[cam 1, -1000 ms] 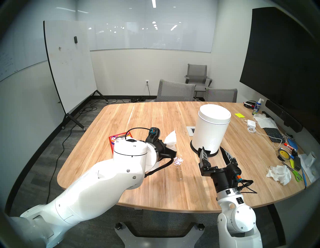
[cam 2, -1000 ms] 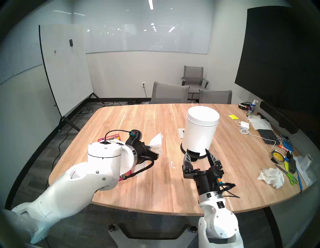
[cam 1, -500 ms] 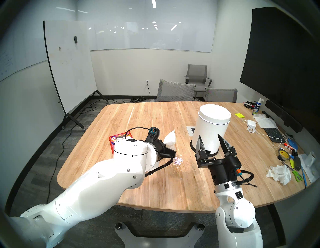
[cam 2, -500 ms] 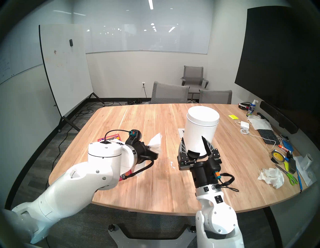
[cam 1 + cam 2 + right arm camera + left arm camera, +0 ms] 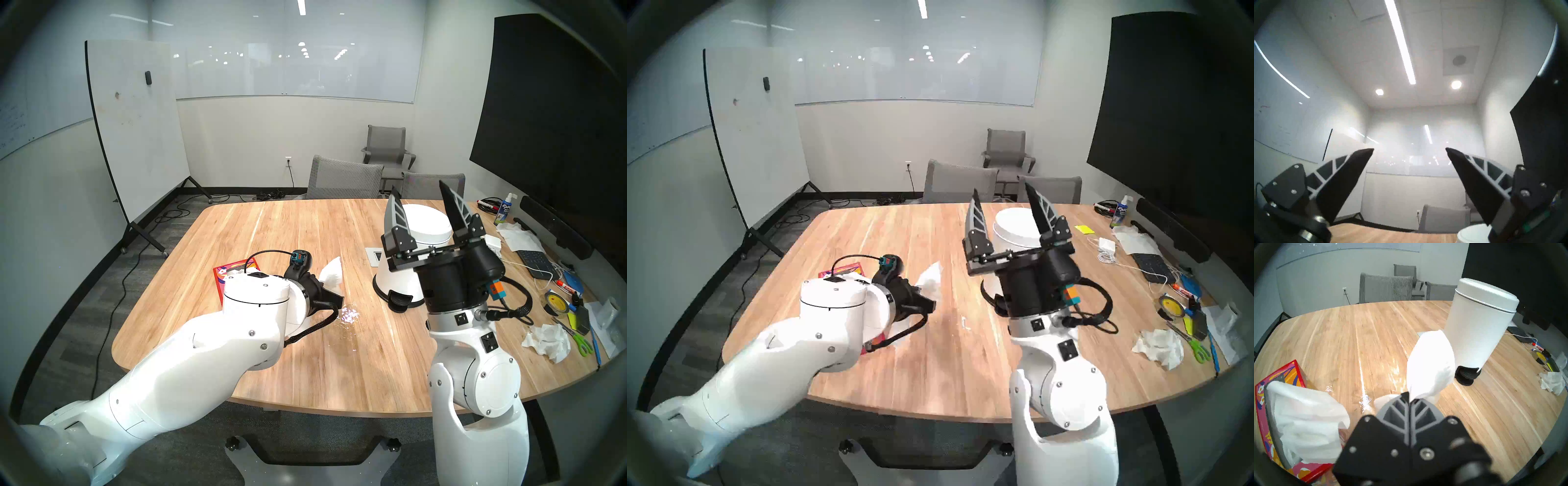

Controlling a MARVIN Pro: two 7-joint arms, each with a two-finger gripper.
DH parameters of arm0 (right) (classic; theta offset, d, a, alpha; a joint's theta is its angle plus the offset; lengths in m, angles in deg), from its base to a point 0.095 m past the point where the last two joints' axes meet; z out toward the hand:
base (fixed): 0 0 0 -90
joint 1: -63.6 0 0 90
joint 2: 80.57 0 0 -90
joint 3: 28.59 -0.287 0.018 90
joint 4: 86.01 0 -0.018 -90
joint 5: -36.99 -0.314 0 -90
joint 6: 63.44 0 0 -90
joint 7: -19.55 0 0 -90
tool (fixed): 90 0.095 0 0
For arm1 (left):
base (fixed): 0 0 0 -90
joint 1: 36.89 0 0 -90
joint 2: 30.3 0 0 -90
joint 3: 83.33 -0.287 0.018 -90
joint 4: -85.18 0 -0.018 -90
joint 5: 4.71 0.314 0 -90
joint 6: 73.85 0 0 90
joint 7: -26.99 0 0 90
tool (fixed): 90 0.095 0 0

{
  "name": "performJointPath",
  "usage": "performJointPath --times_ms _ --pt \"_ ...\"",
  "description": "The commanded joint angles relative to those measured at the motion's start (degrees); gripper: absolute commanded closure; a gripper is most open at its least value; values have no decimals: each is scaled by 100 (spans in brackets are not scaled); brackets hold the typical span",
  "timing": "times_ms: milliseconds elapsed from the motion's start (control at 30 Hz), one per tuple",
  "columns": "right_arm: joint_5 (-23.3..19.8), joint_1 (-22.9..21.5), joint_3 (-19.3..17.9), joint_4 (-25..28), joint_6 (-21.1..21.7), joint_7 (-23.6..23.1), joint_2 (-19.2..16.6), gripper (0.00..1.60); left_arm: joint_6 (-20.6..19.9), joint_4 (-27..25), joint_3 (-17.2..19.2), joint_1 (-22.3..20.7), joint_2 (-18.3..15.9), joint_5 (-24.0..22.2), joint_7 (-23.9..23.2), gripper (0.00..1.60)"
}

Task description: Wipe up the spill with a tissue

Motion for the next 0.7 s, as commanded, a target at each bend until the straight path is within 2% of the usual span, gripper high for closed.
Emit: performJointPath --times_ms 0,667 --pt "55 -680 59 536 150 97 52 0 13 -71 16 -56 43 1 -15 160" --pt "543 -1815 304 536 698 508 97 0 16 -86 20 -73 54 -39 -11 160"
